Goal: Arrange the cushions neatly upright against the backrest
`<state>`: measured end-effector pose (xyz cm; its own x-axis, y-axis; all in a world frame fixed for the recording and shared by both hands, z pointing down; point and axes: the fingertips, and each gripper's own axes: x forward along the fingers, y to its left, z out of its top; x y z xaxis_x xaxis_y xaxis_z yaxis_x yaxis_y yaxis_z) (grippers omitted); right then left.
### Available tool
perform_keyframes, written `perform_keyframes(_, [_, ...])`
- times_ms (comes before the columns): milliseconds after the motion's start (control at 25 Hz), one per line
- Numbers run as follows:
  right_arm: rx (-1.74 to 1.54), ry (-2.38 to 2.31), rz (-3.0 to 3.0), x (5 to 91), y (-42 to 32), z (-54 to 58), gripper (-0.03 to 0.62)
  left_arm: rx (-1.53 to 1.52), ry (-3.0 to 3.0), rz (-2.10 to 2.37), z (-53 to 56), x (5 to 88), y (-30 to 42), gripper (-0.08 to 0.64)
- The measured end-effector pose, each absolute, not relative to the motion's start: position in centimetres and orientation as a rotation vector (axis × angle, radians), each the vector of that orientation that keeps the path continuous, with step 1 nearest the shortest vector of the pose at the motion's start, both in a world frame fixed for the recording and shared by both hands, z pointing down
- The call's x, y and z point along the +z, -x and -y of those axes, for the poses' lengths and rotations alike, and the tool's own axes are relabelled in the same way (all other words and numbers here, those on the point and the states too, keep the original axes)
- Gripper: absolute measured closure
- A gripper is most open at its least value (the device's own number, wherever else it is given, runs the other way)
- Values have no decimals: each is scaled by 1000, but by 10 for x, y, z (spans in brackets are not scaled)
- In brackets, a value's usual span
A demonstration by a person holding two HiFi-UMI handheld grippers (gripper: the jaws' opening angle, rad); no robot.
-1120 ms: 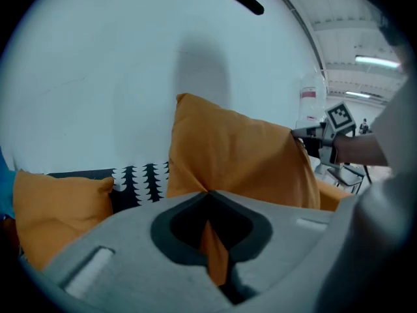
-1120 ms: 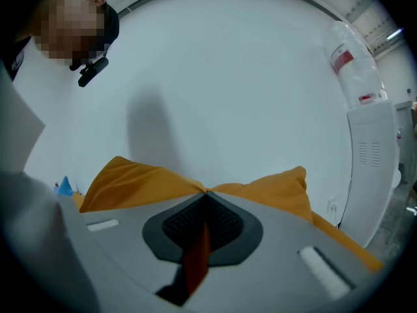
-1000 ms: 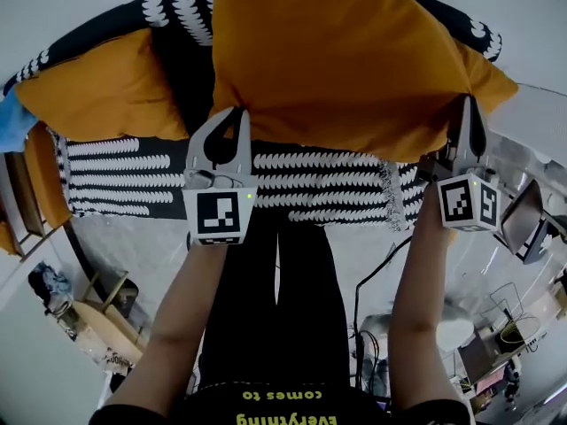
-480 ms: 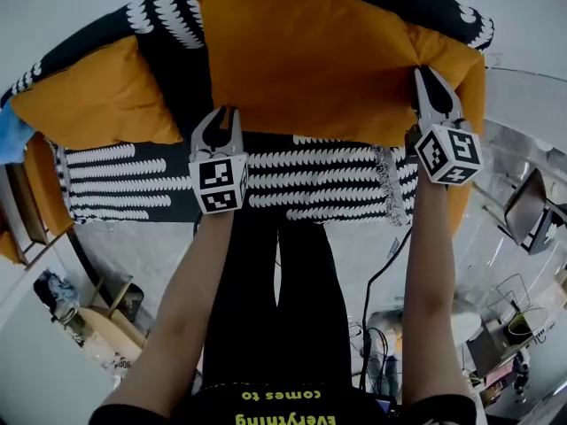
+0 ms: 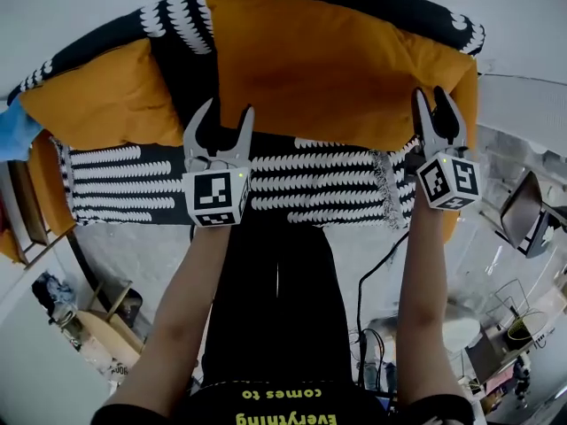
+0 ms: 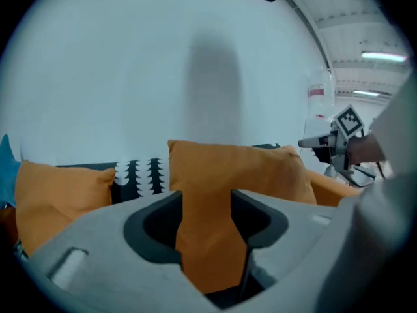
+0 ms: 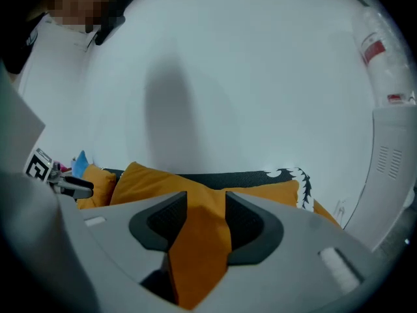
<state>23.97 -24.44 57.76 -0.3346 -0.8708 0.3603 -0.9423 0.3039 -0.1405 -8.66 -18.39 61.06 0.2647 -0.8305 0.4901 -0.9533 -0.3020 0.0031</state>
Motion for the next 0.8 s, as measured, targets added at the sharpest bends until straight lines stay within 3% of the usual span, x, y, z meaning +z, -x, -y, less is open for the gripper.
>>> perform_keyframes(320, [489, -1835, 2299, 512, -248, 181, 498, 495, -2369, 1634, 180, 515, 78, 329])
perform_keyframes(560, [413, -1903, 2361, 433, -233, 165, 577, 363, -2484, 1654, 174, 427, 76, 452])
perform_keyframes(680, [348, -1856, 2395, 392, -217, 156, 581, 319, -2493, 1656, 167, 392, 77, 518])
perform_keyframes(800, [288, -1851, 2407, 353, -210, 148, 581, 291, -2508, 1648, 161, 362, 77, 535])
